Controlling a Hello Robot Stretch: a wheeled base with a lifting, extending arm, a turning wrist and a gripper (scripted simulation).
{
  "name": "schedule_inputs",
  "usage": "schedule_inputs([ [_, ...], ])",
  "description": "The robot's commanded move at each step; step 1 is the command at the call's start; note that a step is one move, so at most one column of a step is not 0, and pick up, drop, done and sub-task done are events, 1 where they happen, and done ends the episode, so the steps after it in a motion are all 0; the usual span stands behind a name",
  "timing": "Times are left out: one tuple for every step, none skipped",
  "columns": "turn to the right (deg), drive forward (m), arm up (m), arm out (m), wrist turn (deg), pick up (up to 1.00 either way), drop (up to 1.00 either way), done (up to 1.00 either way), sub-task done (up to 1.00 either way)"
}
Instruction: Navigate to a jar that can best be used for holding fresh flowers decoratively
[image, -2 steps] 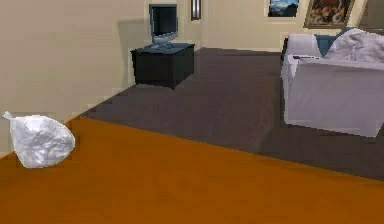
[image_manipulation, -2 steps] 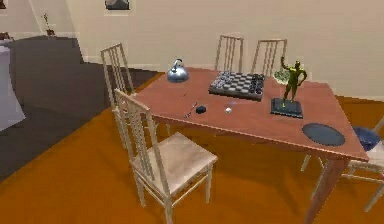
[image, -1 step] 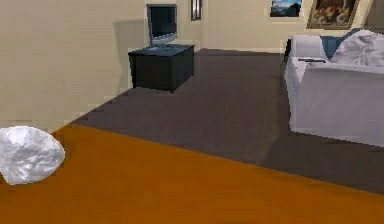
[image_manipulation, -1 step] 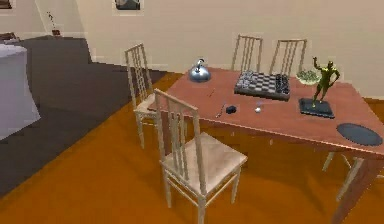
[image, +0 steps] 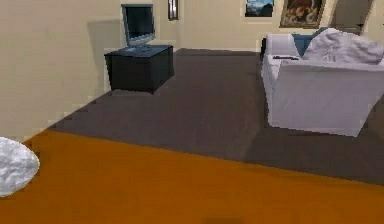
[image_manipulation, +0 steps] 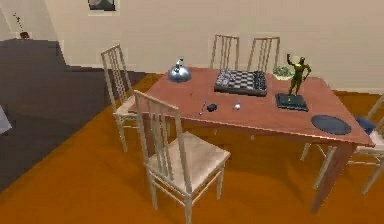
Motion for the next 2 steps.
schedule_inputs([
  [0.0,1.0,0.0,0.0,0.0,0.0,0.0,0.0,0.0],
  [0.0,1.0,0.0,0.0,0.0,0.0,0.0,0.0,0.0],
])
